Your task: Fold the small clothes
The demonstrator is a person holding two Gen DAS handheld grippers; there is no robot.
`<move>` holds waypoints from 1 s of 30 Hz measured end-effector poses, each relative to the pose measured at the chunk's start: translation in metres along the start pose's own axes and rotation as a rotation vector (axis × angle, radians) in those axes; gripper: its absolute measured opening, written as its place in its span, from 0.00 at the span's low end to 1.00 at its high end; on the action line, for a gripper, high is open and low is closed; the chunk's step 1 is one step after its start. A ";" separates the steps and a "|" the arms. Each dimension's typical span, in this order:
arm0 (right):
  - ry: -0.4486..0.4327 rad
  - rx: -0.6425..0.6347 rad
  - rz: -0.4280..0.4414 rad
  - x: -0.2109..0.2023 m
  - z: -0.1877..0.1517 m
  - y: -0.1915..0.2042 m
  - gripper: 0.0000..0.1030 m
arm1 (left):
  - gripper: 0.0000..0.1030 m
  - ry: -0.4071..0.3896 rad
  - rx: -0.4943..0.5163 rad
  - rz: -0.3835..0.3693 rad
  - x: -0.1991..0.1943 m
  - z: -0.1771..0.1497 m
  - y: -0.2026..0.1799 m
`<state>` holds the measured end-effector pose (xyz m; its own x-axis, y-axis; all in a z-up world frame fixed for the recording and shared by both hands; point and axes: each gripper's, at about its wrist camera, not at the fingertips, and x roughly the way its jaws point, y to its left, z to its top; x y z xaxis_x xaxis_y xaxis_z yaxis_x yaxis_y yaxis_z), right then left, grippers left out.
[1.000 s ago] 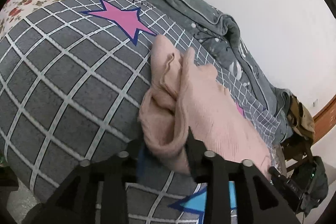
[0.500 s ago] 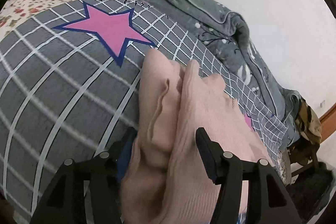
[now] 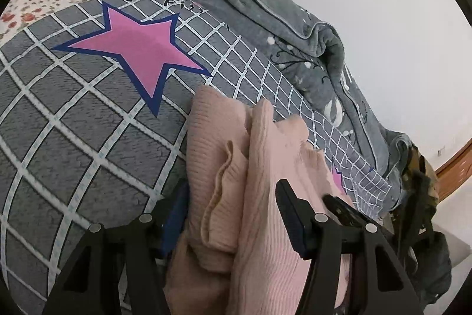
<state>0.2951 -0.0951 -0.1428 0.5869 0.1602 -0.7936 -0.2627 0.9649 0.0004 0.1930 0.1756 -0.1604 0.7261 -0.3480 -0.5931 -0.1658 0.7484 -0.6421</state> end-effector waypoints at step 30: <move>-0.094 -0.009 0.019 -0.082 -0.107 0.026 0.31 | 0.56 0.044 0.039 -0.042 0.006 -0.005 -0.002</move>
<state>0.1579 -0.1054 -0.1427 0.6506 0.1977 -0.7332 -0.2815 0.9595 0.0089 0.1947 0.1690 -0.1653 0.7013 -0.4034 -0.5877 -0.1096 0.7536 -0.6481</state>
